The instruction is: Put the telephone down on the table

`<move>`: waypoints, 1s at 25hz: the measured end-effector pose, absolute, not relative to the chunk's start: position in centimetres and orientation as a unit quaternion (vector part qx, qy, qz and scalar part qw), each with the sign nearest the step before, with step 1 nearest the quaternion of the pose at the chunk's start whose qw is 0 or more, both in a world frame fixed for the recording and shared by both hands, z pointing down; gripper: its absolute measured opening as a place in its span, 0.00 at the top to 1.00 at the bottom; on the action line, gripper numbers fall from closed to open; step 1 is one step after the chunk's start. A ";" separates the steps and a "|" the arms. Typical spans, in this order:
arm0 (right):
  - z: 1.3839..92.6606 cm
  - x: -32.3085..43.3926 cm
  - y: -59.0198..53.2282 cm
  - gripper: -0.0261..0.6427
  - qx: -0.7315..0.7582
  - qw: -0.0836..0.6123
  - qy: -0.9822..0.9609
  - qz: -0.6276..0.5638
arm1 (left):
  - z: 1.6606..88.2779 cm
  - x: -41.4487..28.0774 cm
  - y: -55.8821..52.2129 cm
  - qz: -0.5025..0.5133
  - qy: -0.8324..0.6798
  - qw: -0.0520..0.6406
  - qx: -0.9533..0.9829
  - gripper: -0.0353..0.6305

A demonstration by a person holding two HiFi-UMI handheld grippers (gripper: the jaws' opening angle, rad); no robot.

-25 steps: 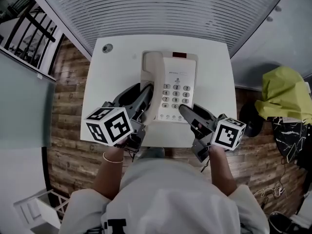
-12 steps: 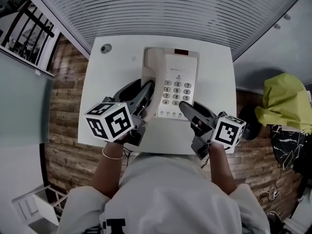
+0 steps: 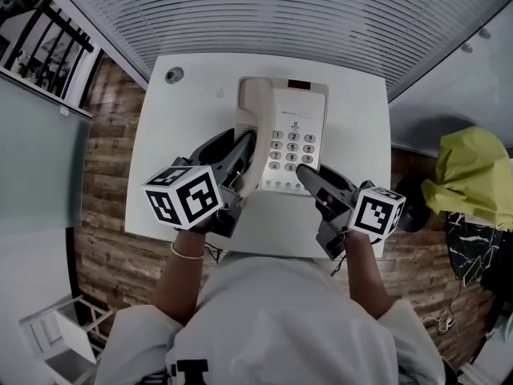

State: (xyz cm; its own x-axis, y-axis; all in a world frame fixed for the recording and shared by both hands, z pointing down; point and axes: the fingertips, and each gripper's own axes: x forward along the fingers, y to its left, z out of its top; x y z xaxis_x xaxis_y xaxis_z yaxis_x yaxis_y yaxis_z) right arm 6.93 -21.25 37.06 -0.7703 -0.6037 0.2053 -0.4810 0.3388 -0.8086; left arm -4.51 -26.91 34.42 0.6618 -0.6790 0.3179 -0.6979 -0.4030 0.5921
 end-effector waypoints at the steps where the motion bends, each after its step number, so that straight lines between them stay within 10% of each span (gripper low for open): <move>1: 37.3 7.0 -21.4 0.65 -0.334 0.064 0.814 -0.472 | 34.6 -4.4 -27.1 0.014 -0.411 0.362 0.837 0.71; 25: 42.0 6.6 -21.8 0.65 -0.344 0.056 0.779 -0.522 | 40.0 -4.6 -27.9 0.049 -0.408 0.405 0.817 0.71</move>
